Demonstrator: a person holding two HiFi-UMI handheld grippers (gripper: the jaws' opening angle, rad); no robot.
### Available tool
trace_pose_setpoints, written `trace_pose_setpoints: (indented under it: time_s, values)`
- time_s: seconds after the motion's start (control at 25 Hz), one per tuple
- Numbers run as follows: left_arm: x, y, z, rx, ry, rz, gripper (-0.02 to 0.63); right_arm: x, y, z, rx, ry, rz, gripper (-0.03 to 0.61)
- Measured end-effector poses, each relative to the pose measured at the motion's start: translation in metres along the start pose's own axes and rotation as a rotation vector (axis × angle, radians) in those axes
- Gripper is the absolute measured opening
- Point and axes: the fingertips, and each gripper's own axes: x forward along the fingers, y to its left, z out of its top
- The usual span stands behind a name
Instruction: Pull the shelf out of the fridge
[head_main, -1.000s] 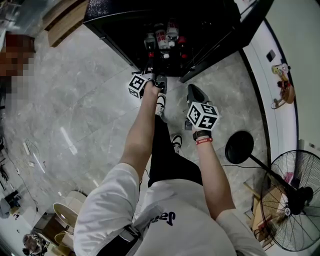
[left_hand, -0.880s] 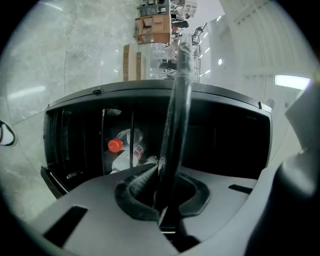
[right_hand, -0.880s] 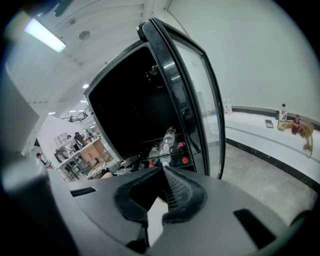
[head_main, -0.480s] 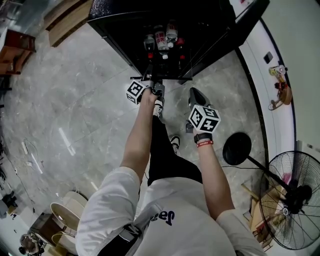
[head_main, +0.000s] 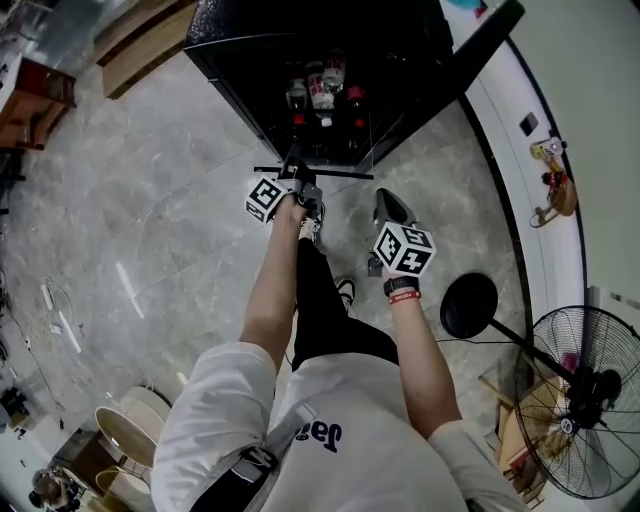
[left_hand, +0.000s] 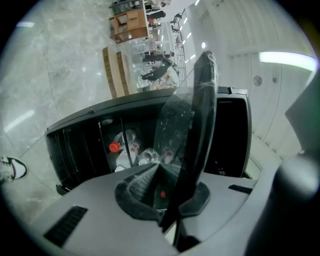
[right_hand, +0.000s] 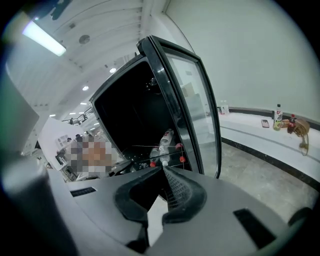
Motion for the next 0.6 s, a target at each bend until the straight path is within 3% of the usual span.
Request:
trace_pose_setpoints:
  time_s: [0.28, 0.6]
  values:
    - [-0.033, -0.039, -0.011, 0.185, 0.085, 0.015, 0.032, -0.027, -0.001, 0.008, 0.023, -0.027, 0.012, 0.006]
    - [-0.096, -0.099, -0.019, 0.262, 0.081, 0.016, 0.032, -0.078, 0.013, 0.020, 0.029, -0.072, 0.056, 0.006]
